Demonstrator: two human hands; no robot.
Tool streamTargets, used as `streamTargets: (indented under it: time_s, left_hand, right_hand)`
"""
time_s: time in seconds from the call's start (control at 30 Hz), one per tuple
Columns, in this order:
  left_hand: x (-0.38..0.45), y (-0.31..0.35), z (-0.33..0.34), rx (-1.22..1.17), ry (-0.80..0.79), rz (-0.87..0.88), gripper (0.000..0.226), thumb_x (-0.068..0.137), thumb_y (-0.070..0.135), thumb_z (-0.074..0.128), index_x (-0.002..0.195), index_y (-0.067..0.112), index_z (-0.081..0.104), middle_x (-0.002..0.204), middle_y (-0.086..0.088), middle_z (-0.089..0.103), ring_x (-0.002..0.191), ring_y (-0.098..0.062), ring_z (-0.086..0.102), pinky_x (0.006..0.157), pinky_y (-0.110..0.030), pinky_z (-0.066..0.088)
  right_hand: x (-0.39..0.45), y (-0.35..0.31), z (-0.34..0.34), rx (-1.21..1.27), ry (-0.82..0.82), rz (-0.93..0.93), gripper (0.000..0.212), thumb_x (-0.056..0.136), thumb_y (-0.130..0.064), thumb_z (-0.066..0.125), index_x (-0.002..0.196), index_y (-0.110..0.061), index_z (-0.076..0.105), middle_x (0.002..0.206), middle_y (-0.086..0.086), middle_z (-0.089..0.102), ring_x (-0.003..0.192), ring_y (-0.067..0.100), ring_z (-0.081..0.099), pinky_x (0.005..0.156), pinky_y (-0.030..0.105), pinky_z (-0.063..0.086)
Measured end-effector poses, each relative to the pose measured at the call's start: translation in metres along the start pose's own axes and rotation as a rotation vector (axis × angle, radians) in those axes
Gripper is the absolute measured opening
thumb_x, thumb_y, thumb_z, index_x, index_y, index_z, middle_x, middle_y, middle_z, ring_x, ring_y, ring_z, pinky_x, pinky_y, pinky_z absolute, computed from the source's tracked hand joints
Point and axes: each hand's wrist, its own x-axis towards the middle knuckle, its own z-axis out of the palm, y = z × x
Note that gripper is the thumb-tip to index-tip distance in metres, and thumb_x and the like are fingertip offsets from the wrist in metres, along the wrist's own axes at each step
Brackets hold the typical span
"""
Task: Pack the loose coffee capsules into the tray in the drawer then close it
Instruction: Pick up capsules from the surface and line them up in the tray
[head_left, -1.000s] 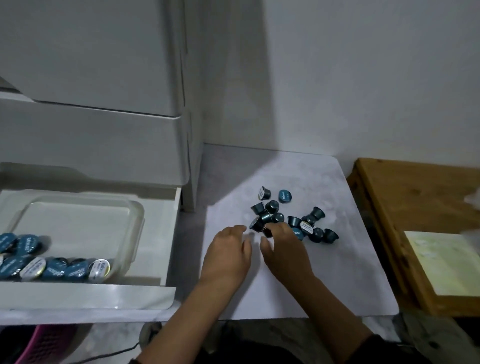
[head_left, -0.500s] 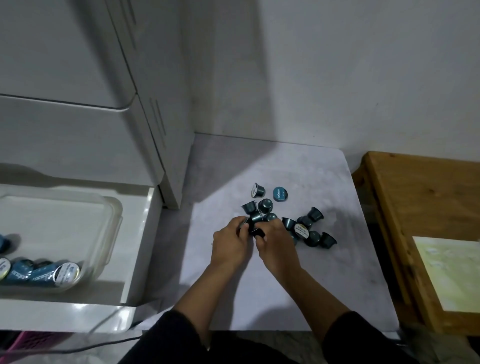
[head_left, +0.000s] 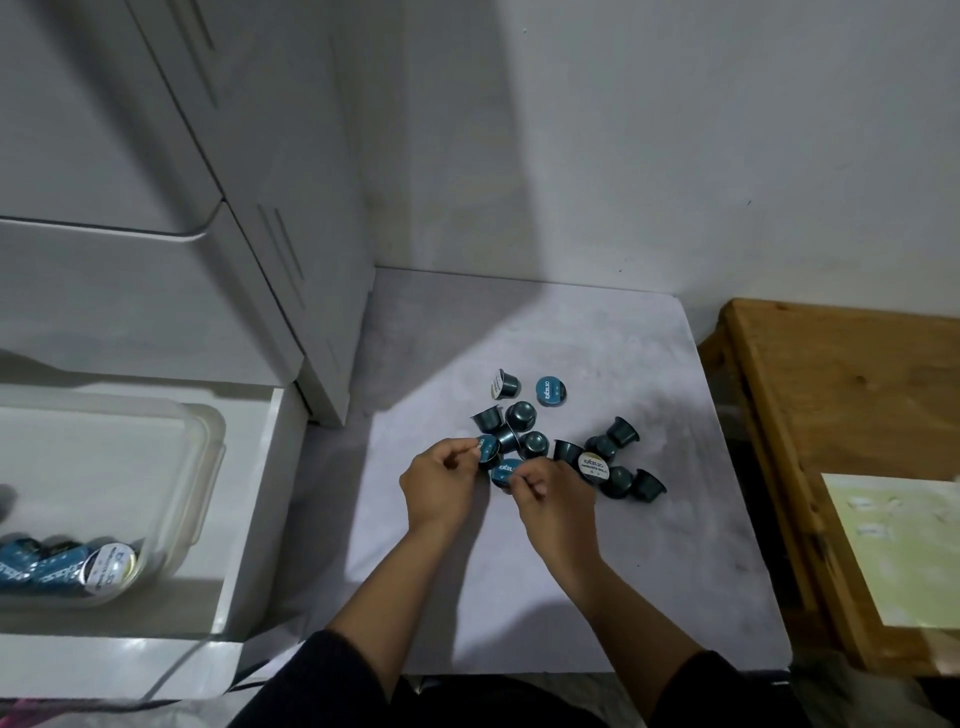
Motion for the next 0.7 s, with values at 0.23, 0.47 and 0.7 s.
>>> streamTargets:
  time_s: [0.23,0.47,0.7]
  left_hand:
    - [-0.004,0.008,-0.006,-0.03,0.026,0.048,0.017,0.085,0.01,0.06,0.091,0.018,0.073,0.083,0.006,0.071,0.072,0.004,0.06,0.061,0.007,0.037]
    - [-0.007,0.04,-0.035,-0.091,-0.008,0.21,0.029,0.085,0.009,0.057,0.076,0.032,0.07,0.08,0.011,0.073,0.076,-0.007,0.065,0.074,-0.017,0.049]
    - [-0.02,0.077,-0.113,0.068,-0.048,0.423,0.028,0.085,0.011,0.058,0.077,0.034,0.071,0.076,0.012,0.072,0.067,-0.005,0.063,0.063,-0.006,0.043]
  right_hand:
    - [0.0,-0.015,-0.016,0.171,-0.088,0.171,0.016,0.081,-0.008,0.056,0.072,-0.015,0.066,0.066,0.0,0.063,0.065,0.011,0.055,0.064,0.021,0.039]
    - [0.012,-0.045,-0.049,0.376,0.036,0.106,0.019,0.081,0.0,0.058,0.083,-0.011,0.073,0.066,-0.004,0.065,0.052,-0.016,0.055,0.053,0.0,0.039]
    - [0.009,-0.099,-0.069,0.599,-0.052,-0.011,0.021,0.084,0.006,0.057,0.081,-0.01,0.069,0.069,-0.001,0.068,0.055,-0.007,0.06,0.054,0.006,0.045]
